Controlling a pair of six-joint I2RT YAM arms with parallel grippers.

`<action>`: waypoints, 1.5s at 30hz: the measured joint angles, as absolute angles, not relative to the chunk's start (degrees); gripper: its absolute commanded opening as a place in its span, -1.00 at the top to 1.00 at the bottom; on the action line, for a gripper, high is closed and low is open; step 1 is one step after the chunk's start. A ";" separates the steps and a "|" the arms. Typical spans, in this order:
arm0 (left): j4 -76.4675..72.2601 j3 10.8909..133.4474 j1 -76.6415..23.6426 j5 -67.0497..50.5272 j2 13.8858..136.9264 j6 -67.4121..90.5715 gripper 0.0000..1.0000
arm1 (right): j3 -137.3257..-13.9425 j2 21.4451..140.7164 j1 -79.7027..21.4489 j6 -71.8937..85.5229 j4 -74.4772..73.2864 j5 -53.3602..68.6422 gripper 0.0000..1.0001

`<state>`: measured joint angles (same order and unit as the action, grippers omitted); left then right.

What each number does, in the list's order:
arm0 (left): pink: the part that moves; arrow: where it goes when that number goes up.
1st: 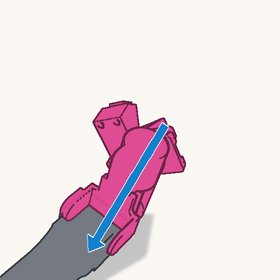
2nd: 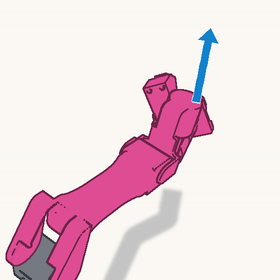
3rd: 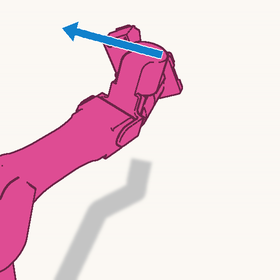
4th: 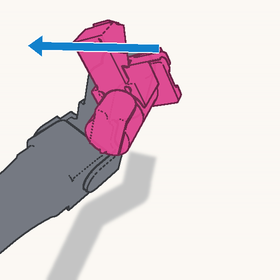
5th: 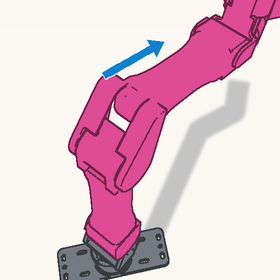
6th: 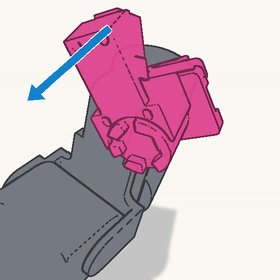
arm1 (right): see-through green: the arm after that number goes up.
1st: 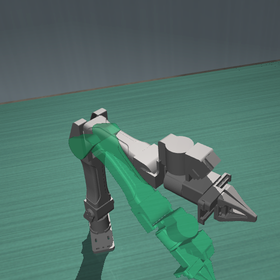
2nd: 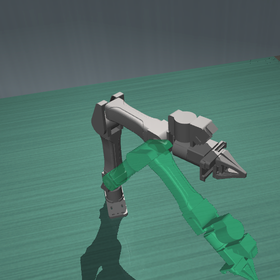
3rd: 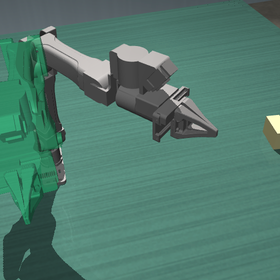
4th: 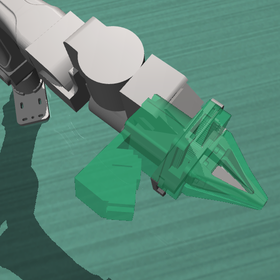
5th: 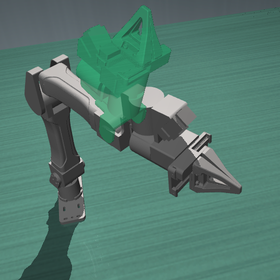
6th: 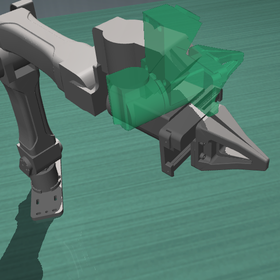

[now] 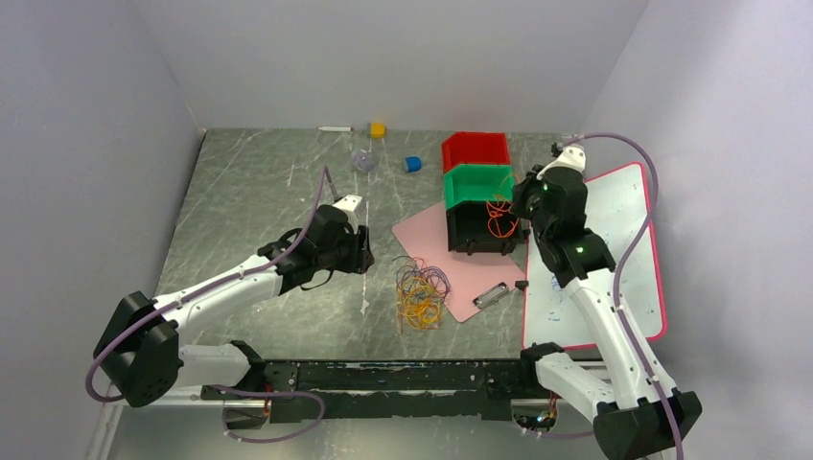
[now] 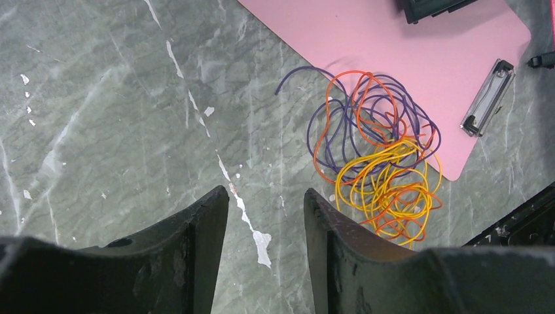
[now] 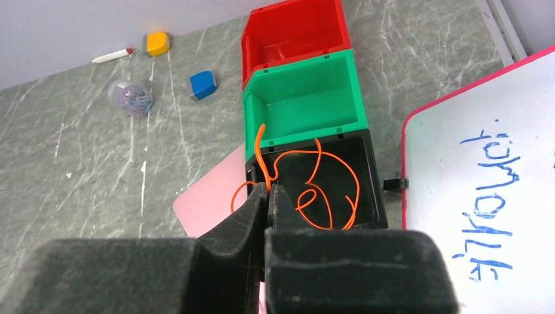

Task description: Untangle the cables

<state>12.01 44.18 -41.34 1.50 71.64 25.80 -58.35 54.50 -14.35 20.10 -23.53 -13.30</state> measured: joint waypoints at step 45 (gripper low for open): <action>12.25 44.62 -41.34 0.12 72.14 25.74 -0.06 | -48.99 84.03 -12.40 21.65 -14.57 -13.17 0.76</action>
<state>12.25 44.62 -41.34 0.12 72.14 25.74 -48.99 84.03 -12.40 21.65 -14.57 -13.17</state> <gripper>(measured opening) 0.524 0.043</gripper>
